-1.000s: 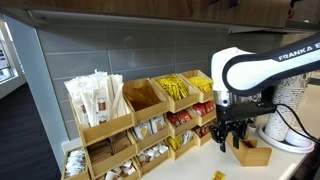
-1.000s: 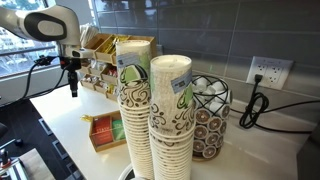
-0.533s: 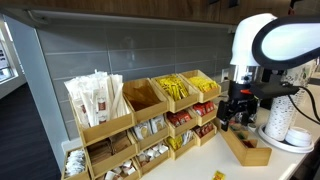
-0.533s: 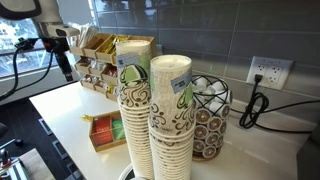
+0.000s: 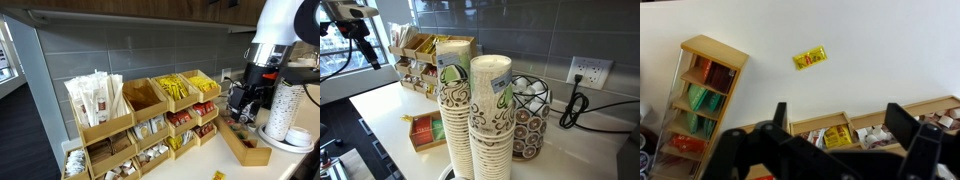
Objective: Pick up a sachet from the top right shelf of the candy rack and place it on the counter top
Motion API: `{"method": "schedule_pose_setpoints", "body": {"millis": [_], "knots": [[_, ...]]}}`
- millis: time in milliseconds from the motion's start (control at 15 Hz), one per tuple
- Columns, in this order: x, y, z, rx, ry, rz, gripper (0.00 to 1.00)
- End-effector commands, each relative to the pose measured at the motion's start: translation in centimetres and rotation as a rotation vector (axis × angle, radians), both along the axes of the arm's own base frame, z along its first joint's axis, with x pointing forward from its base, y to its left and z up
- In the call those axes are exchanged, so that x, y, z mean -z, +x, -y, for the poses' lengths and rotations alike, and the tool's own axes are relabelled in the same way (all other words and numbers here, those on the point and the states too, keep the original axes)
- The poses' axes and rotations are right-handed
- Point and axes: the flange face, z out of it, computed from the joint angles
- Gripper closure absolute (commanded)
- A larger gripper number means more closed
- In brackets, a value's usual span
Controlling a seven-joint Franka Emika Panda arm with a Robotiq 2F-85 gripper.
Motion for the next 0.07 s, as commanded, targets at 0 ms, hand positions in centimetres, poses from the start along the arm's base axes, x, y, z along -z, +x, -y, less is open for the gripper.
{"method": "schedule_pose_setpoints", "body": {"millis": [0], "knots": [[-0.27, -0.24, -0.04, -0.003, 0.0, 0.005, 0.0]]}}
